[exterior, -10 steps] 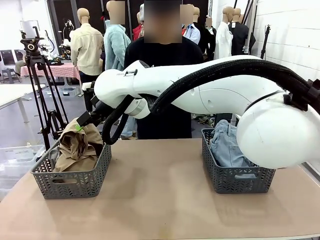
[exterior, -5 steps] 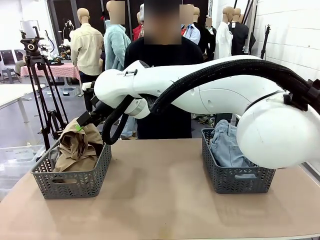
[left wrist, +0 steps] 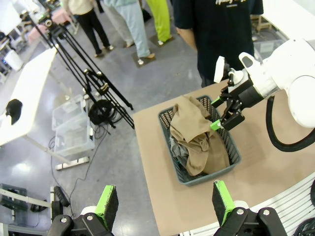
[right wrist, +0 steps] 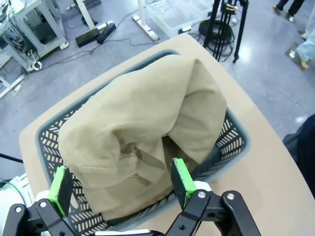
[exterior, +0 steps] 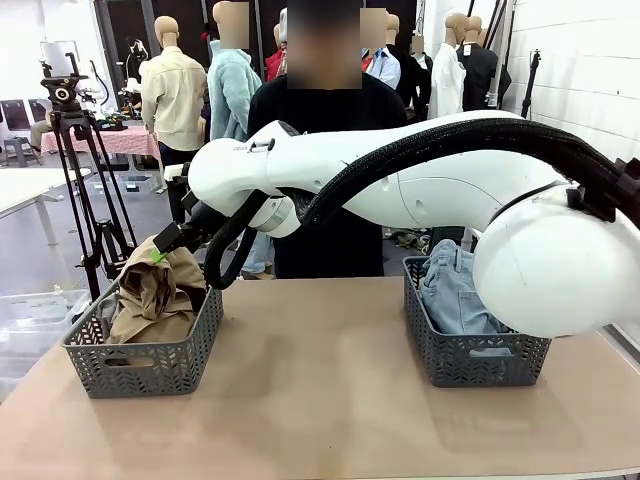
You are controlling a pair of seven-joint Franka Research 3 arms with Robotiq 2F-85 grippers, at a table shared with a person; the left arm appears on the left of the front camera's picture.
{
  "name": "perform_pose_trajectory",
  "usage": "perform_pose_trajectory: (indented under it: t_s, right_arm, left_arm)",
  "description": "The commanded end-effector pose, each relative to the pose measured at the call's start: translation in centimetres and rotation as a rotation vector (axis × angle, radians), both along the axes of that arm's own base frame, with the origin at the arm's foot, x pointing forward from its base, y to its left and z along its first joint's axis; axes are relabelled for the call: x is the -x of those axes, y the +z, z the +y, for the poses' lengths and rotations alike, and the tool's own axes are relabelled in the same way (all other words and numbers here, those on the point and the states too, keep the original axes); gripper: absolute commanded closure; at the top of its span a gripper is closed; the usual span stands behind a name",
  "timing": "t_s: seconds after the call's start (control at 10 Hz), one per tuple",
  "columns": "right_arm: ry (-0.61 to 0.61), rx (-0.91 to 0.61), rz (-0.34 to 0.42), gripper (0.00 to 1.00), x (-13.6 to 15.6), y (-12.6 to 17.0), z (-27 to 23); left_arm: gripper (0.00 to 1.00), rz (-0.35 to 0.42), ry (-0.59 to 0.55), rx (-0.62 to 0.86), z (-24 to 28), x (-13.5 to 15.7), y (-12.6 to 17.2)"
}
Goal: Sort the tops and bottoms.
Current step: Sort the clothes according to human instructions.
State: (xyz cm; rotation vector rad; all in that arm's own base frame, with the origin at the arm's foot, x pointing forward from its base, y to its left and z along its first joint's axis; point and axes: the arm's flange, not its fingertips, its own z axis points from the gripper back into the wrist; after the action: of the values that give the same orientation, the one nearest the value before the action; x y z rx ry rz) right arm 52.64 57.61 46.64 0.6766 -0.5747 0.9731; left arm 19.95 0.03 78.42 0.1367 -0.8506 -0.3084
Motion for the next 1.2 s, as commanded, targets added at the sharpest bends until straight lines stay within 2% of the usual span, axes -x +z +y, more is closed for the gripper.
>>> perform_pose_trajectory:
  t_s: [0.0,1.1]
  right_arm:
    - [-0.002,0.004,-0.016,0.00,0.07,0.31,0.06]
    - [-0.002,0.004,-0.016,0.00,0.07,0.31,0.06]
  left_arm:
    - [0.00,-0.003,-0.007,0.003,0.04,-0.07,0.26]
    - [0.00,-0.003,-0.007,0.003,0.04,-0.07,0.26]
